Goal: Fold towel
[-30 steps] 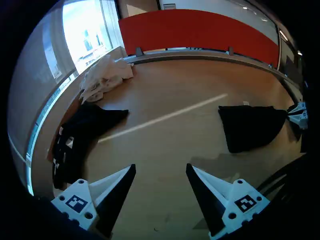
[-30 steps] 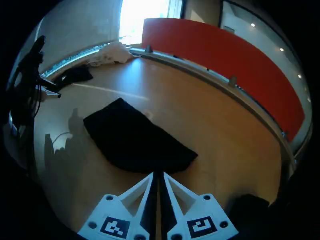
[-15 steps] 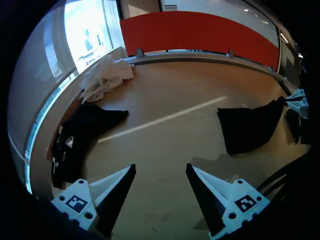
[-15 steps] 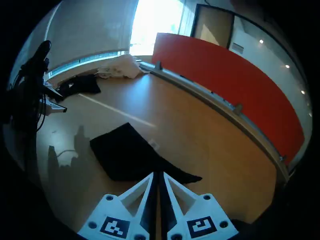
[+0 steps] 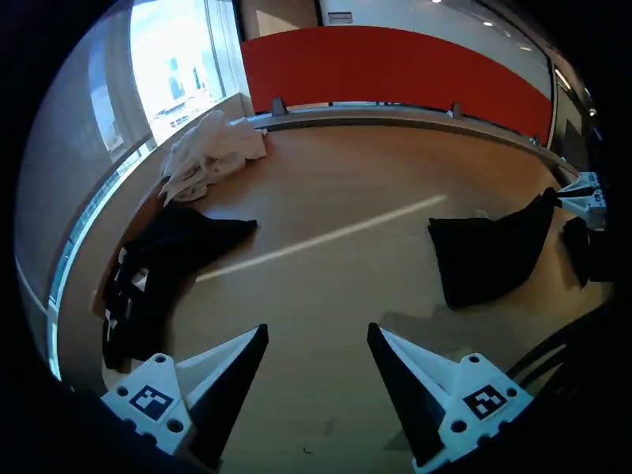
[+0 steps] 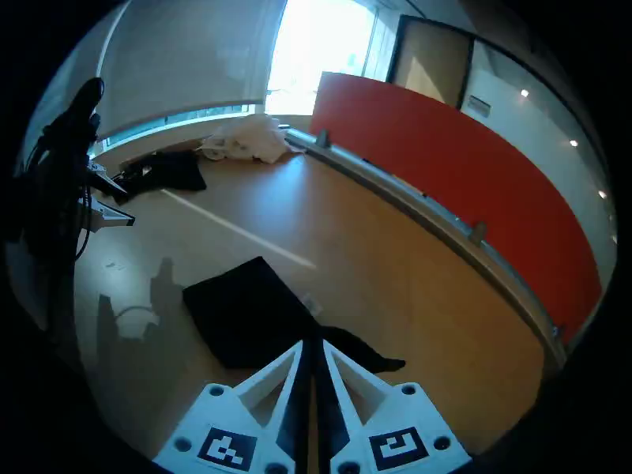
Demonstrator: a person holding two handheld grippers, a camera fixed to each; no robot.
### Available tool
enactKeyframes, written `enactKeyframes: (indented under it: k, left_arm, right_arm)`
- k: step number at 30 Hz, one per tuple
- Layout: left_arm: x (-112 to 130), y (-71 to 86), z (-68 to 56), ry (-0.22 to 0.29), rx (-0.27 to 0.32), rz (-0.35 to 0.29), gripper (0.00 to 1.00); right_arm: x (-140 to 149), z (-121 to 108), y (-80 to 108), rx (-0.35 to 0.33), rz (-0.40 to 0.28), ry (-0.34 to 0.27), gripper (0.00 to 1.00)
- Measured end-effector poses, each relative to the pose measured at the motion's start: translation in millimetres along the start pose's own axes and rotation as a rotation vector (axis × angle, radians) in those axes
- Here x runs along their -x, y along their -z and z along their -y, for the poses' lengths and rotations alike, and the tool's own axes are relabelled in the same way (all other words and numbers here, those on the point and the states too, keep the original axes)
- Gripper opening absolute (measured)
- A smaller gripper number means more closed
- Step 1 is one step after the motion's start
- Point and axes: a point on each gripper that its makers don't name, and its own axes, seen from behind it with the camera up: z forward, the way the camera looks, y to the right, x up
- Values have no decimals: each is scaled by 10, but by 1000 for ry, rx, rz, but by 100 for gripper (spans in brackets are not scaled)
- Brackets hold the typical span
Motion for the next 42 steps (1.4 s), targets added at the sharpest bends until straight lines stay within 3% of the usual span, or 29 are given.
enactKeyframes:
  k: [11, 21, 27, 33, 42]
  left_arm:
    - [-5, 118, 24, 27, 5, -11, 93]
    - [30, 251, 110, 86, -8, -25, 93]
    - [65, 339, 163, 127, -16, -31, 93]
    - [160, 394, 216, 147, -27, -21, 93]
    - [242, 401, 259, 156, -32, -8, 93]
  right_arm:
    - [-288, 260, -234, -72, -8, 82, 3]
    - [-488, 732, -585, -169, 8, 155, 3]
    - [-440, 1106, -875, -238, 38, 171, 3]
    - [-194, 1444, -1160, -304, 104, 159, 3]
    - [-92, 1539, -1249, -322, 133, 147, 3]
